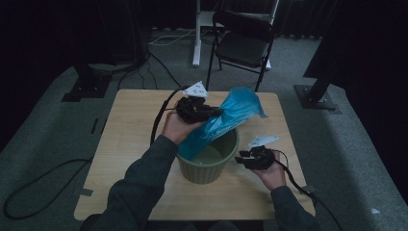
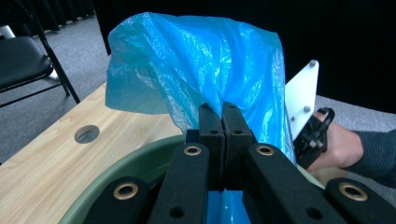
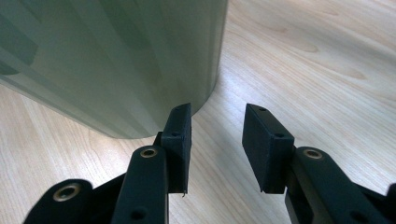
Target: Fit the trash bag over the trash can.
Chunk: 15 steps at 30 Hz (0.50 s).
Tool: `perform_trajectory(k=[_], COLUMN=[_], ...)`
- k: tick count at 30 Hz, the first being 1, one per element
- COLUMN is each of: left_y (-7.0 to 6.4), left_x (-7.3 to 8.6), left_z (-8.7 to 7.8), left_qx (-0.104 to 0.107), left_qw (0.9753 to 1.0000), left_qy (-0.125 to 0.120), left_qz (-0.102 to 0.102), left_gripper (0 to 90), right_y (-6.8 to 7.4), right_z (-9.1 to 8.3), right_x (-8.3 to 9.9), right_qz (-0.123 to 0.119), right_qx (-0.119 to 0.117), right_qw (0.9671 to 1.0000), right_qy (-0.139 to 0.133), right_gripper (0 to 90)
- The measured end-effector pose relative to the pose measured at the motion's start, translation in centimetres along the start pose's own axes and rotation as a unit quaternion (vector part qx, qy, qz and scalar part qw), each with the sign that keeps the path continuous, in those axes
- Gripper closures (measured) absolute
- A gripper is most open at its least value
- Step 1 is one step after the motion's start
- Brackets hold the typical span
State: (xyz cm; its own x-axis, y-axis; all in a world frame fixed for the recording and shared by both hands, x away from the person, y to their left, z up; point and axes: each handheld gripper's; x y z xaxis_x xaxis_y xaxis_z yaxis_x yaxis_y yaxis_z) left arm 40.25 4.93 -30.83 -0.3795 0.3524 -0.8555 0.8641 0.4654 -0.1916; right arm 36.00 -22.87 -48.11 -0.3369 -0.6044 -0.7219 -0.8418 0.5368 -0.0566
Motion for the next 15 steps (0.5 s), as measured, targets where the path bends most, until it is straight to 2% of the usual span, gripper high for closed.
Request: perform_trajectory(k=[3,15], left_y=[0.0,0.6], left_x=[0.1,1.1], left_z=[-0.2,-0.6], left_qx=[0.000,-0.006], left_qw=[1.0000,0.9999], left_qy=[0.000,0.006], left_qz=[0.000,-0.005], left_gripper=[88.9,88.7], right_y=[0.0,-0.1], right_z=[-0.2,-0.5], right_x=[0.0,0.0], right_qz=[-0.003,-0.002], right_qx=[0.011,0.020], right_qw=[0.9999,0.9998], right_qy=[0.002,0.001], right_gripper=[61.9,61.7])
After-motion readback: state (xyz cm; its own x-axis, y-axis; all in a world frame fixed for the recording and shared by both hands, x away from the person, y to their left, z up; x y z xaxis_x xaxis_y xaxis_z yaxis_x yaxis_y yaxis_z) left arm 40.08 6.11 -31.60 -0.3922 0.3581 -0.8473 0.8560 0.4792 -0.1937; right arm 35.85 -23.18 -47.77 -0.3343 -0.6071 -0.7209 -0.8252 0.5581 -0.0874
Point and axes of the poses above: each handheld gripper's, and its own axes: z roughly forward along the jaws, x roughly out of its underside, y roughly to its left, and after that the axes turned 11 degrees about -z, right-handed
